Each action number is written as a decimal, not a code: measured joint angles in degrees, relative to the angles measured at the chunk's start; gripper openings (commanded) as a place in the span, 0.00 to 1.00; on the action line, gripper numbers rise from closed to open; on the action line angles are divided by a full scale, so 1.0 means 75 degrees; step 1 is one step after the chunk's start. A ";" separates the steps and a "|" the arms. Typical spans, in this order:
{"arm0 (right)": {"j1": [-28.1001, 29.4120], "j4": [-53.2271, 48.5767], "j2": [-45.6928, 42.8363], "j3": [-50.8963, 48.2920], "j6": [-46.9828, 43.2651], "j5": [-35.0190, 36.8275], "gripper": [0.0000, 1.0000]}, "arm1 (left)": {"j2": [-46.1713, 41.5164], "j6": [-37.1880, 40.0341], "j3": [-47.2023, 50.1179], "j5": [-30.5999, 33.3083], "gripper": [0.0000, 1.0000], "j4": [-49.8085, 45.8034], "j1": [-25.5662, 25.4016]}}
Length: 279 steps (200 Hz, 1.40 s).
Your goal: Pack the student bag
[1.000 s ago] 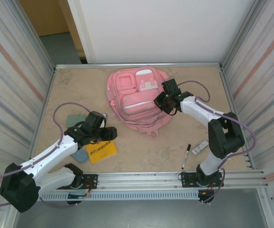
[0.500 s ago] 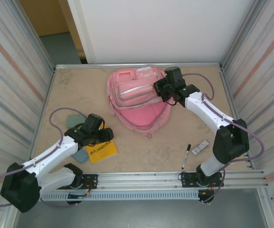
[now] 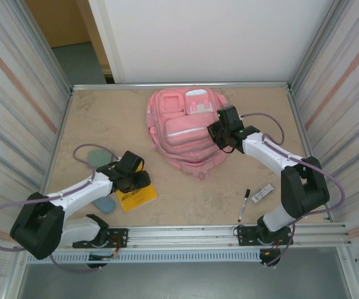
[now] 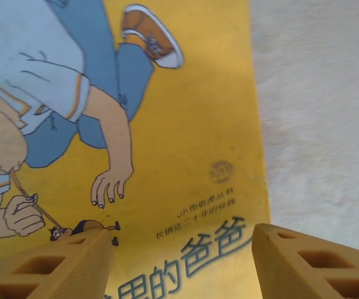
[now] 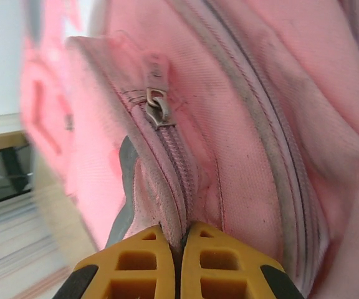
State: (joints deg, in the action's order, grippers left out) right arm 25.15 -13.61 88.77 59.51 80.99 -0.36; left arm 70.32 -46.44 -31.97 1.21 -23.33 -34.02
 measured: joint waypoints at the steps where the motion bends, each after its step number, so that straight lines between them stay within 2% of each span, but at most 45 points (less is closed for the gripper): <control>1: -0.0009 0.0003 0.0000 -0.0026 -0.0012 0.0006 0.03 | 0.0017 0.0003 -0.0003 0.0003 0.61 0.0020 -0.0017; 8: -0.0061 0.0026 0.0000 -0.0262 -0.0087 0.0017 0.11 | 0.0163 0.0003 -0.0047 0.0032 0.61 0.0233 -0.0166; 17: -0.0152 0.0096 0.0000 -0.0513 -0.0198 0.0000 0.29 | 0.0364 0.0006 -0.0093 0.0058 0.61 0.0565 -0.0376; 24: -0.0230 0.0175 0.0000 -0.0685 -0.0329 -0.0026 0.36 | 0.0536 0.0003 -0.0122 0.0076 0.61 0.0813 -0.0536; 66: -0.1037 0.0055 -0.0323 -0.0935 -0.2078 -0.0393 0.54 | 0.1445 -0.0052 -0.0326 0.0055 0.58 0.2425 -0.1466; 96: -0.0691 -0.0399 -0.1241 -0.0836 -0.3739 -0.0714 0.61 | 0.1644 -0.0248 -0.0539 -0.0029 0.57 0.2763 -0.2142; 118: -0.0216 -0.0641 -0.1705 -0.0819 -0.4966 -0.1550 0.61 | 0.1180 -0.0548 -0.0399 -0.0224 0.58 0.2200 -0.2658; 137: 0.0350 -0.1189 -0.1629 -0.0749 -0.6038 -0.2294 0.61 | 0.0271 -0.0924 0.0026 -0.0513 0.58 0.1279 -0.2984; 157: 0.1250 -0.1827 -0.1335 -0.0749 -0.6895 -0.2885 0.60 | -0.0589 -0.1209 0.0376 -0.0880 0.59 0.0373 -0.3034; 180: 0.2206 -0.2098 -0.0647 -0.0749 -0.7315 -0.3550 0.59 | -0.1524 -0.1521 0.0373 -0.0935 0.64 -0.0906 -0.3010; 198: 0.2818 -0.2063 -0.0012 -0.0749 -0.7300 -0.3707 0.57 | -0.2361 -0.1772 0.0259 -0.0956 0.64 -0.1775 -0.2556; 233: 0.3366 -0.1559 0.1163 -0.0536 -0.7061 -0.3777 0.47 | -0.3386 -0.1830 0.0356 -0.1093 0.64 -0.2378 -0.1020; 252: 0.3471 -0.1183 0.1728 -0.0379 -0.6851 -0.3727 0.41 | -0.3136 -0.1638 0.0656 -0.1288 0.64 -0.2212 -0.0399; 279: 0.3547 -0.0918 0.2011 -0.0210 -0.6621 -0.3698 0.30 | -0.2157 -0.1384 0.0857 -0.1577 0.64 -0.1804 -0.0312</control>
State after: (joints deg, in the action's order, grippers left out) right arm 51.75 -20.49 103.85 57.93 31.33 -28.10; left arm 54.15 -56.82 -25.54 -10.61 -36.86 -36.36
